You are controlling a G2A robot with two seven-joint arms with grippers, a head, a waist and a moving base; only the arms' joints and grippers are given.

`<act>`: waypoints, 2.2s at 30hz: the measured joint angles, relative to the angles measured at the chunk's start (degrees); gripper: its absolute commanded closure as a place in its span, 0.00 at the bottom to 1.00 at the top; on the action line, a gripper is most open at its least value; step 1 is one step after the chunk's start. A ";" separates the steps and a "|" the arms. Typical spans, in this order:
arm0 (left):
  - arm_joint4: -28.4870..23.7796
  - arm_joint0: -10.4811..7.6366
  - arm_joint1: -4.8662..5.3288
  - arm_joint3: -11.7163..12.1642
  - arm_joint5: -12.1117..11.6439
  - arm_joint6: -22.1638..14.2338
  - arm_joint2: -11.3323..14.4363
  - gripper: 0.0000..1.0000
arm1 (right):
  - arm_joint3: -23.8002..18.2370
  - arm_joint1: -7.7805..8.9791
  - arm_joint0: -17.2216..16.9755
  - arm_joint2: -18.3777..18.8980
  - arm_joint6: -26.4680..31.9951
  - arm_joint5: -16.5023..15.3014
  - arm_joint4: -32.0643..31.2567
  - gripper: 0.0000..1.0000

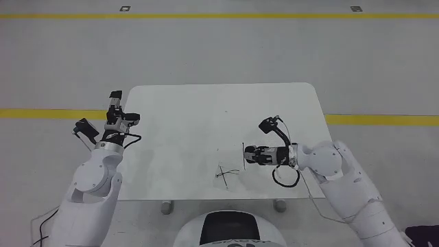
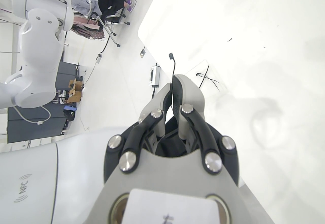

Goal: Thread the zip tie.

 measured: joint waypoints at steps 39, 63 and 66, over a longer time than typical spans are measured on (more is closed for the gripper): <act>0.00 0.00 0.00 0.00 0.00 0.00 0.00 0.00 | 16.86 -0.54 11.14 -0.34 10.51 0.00 25.76 1.00; 36.57 -1.68 -0.25 -3.38 0.92 3.71 14.56 0.00 | 19.30 -1.00 12.47 -3.29 8.64 7.51 32.48 1.00; 47.55 -1.58 -0.06 -3.64 2.11 4.18 16.85 0.00 | 20.00 -1.27 12.96 -4.11 8.16 9.20 34.73 1.00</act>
